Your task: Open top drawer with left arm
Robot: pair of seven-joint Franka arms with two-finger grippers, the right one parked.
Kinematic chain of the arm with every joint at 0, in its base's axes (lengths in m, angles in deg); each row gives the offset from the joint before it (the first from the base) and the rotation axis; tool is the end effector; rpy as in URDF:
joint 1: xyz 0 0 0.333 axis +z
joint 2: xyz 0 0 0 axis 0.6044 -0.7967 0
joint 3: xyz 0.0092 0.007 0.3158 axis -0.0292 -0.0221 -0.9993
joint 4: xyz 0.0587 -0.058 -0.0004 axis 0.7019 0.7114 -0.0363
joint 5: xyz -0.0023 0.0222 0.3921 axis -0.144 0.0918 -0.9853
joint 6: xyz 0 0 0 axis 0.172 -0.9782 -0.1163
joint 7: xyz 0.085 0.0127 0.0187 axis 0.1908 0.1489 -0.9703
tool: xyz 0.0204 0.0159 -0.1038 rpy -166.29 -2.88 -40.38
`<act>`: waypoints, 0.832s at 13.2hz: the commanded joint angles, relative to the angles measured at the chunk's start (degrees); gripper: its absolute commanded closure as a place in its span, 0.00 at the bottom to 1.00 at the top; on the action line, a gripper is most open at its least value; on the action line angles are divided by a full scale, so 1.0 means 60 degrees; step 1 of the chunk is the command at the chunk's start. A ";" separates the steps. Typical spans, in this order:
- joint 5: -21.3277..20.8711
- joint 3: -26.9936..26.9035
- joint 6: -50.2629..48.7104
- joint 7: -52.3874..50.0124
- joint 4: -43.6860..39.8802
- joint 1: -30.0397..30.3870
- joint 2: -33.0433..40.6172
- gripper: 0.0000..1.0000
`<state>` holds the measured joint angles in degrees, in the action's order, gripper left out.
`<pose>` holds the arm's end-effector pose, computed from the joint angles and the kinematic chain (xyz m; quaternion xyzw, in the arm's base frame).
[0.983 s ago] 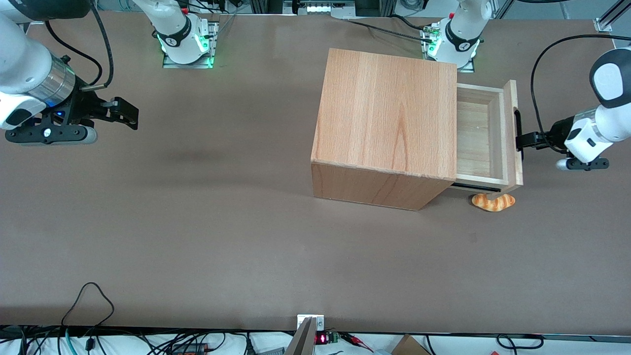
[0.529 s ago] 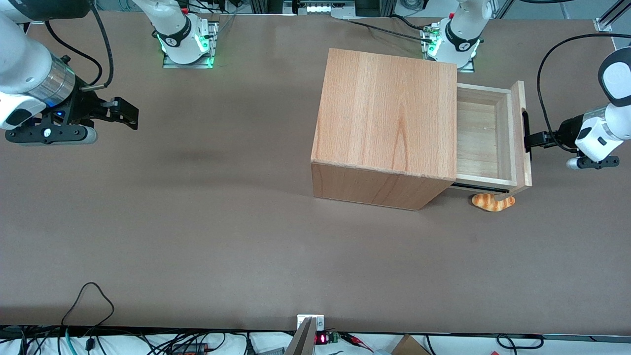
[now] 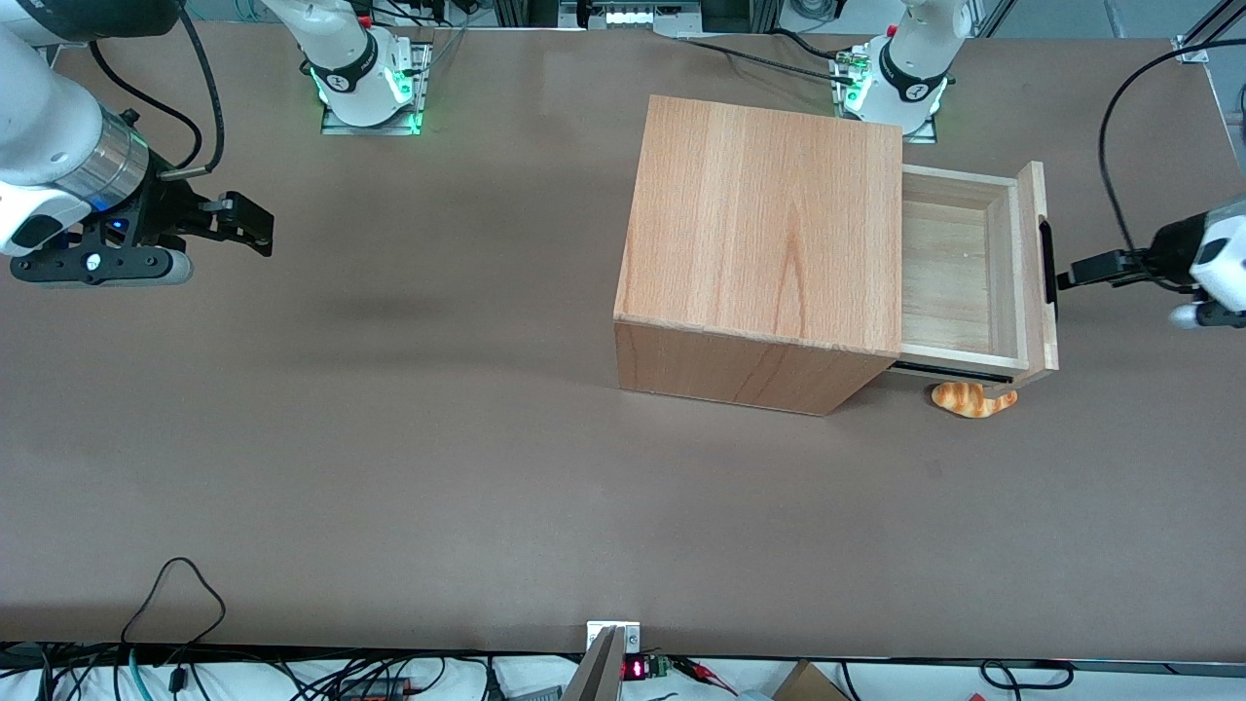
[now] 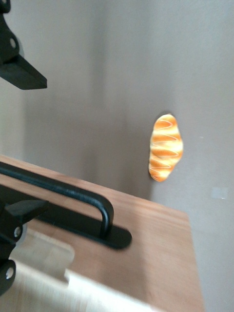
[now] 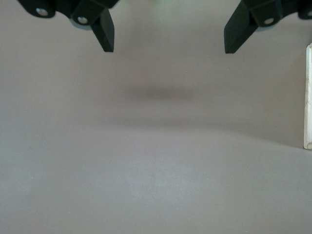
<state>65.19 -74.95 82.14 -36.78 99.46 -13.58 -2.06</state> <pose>0.5373 0.1470 0.4483 0.9894 0.0624 -0.0720 0.1093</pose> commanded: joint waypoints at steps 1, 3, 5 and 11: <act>-0.0755 0.0235 -0.0808 0.0143 -0.1016 -0.0066 -0.0054 0.00; -0.1022 0.0601 -0.1392 0.0114 -0.1820 -0.0096 -0.0054 0.00; -0.1066 0.0631 -0.1936 0.0113 -0.2437 -0.0111 -0.0054 0.00; -0.1052 0.0675 -0.2216 -0.0149 -0.3317 -0.0111 0.0019 0.00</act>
<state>60.33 -71.06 70.41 -36.76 82.38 -14.13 -1.86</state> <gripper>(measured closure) 0.000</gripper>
